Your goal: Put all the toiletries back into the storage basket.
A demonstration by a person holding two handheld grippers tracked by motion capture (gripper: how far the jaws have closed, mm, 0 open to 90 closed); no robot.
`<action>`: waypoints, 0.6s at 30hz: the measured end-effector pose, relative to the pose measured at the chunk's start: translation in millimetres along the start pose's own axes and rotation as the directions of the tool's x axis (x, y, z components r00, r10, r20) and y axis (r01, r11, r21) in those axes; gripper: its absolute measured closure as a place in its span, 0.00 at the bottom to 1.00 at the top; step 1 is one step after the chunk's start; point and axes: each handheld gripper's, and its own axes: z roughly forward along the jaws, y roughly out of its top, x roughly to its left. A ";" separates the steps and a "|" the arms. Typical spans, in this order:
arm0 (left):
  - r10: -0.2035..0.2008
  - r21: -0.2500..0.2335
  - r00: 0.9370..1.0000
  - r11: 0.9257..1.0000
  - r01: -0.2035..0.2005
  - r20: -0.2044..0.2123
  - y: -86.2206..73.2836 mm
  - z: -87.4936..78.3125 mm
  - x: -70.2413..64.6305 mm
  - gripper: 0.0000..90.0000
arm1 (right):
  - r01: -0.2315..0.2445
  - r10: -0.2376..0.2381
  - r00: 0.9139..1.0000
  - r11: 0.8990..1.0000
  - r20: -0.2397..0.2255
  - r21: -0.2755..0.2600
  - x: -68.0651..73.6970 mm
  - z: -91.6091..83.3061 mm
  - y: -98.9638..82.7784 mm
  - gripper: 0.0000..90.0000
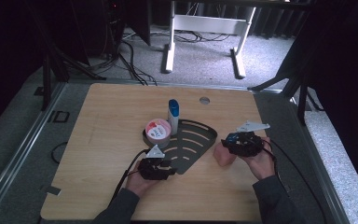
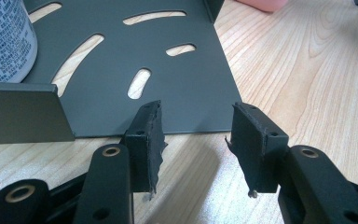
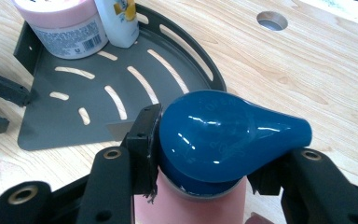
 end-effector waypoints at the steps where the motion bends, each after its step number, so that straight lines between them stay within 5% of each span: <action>1: 0.000 0.000 1.000 1.000 0.000 0.000 0.0 0.0 -0.1 0.60 | 0.007 -0.007 1.000 1.000 0.006 0.003 0.4 -0.6 0.4 0.58; 18: 0.002 0.000 1.000 1.000 -0.002 -0.001 0.0 0.0 0.0 0.60 | 0.039 -0.039 0.999 0.999 0.004 0.019 10.1 -6.3 4.3 0.58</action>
